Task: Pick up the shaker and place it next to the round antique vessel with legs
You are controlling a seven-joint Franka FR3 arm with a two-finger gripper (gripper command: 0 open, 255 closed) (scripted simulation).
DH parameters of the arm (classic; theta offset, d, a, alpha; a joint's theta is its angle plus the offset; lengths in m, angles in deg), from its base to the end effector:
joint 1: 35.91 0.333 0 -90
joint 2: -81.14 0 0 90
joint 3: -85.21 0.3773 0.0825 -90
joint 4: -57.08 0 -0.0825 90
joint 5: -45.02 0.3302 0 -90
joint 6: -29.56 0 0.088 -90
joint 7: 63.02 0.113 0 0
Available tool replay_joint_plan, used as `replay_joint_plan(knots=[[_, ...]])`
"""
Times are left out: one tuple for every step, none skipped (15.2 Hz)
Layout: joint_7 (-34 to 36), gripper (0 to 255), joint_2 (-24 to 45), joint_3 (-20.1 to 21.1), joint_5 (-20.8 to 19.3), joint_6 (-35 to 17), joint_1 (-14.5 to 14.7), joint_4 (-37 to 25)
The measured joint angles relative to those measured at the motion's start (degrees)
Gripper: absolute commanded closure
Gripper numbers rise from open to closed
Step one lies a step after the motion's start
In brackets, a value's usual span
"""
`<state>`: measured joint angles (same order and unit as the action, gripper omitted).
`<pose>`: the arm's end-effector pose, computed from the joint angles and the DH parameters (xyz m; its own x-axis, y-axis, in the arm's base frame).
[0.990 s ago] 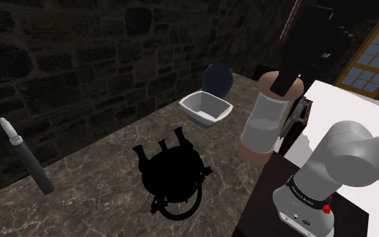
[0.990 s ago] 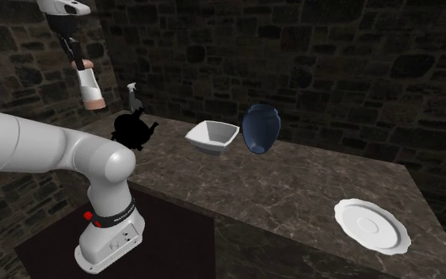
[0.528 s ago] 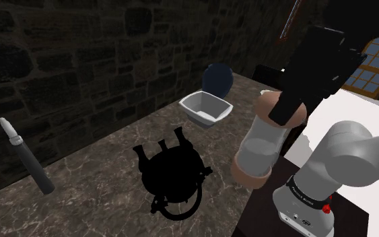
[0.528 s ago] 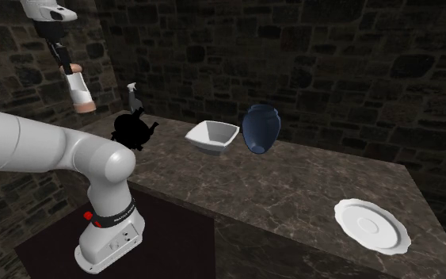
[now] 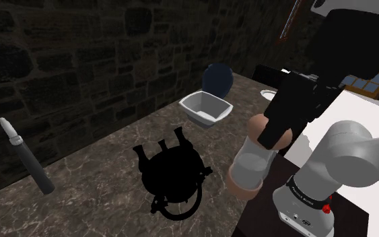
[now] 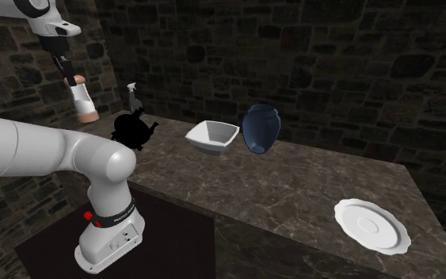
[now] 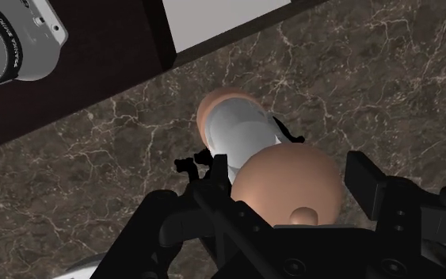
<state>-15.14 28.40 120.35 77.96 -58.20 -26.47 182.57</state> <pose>0.0336 0.2976 0.6468 0.9857 -0.1660 0.0278 -0.1594 -0.9736 -0.1636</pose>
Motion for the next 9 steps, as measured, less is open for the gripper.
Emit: replay_joint_plan(knots=[[-0.21, 255, -0.17, 0.25, 0.21, -0.65, 0.05, 0.83], [-0.39, 255, -0.51, 0.49, 0.48, -1.3, 0.2, 1.81], [-0.59, 255, -0.88, 0.71, 0.75, -1.95, 0.37, 2.84], [-0.69, 255, -1.04, 1.02, 1.01, -2.54, 0.44, 3.55], [-0.89, 255, -1.33, 1.3, 1.31, -3.25, 0.58, 4.55], [-0.89, 255, -1.56, 1.56, 1.56, -3.64, 0.72, 5.13], [-1.08, 255, -1.72, 1.77, 1.77, -4.2, 0.79, 5.85], [-1.07, 255, -2.07, 2.12, 2.14, -4.73, 1.01, 6.68], [-1.17, 255, -2.26, 2.52, 2.5, -5.43, 1.13, 7.51]])
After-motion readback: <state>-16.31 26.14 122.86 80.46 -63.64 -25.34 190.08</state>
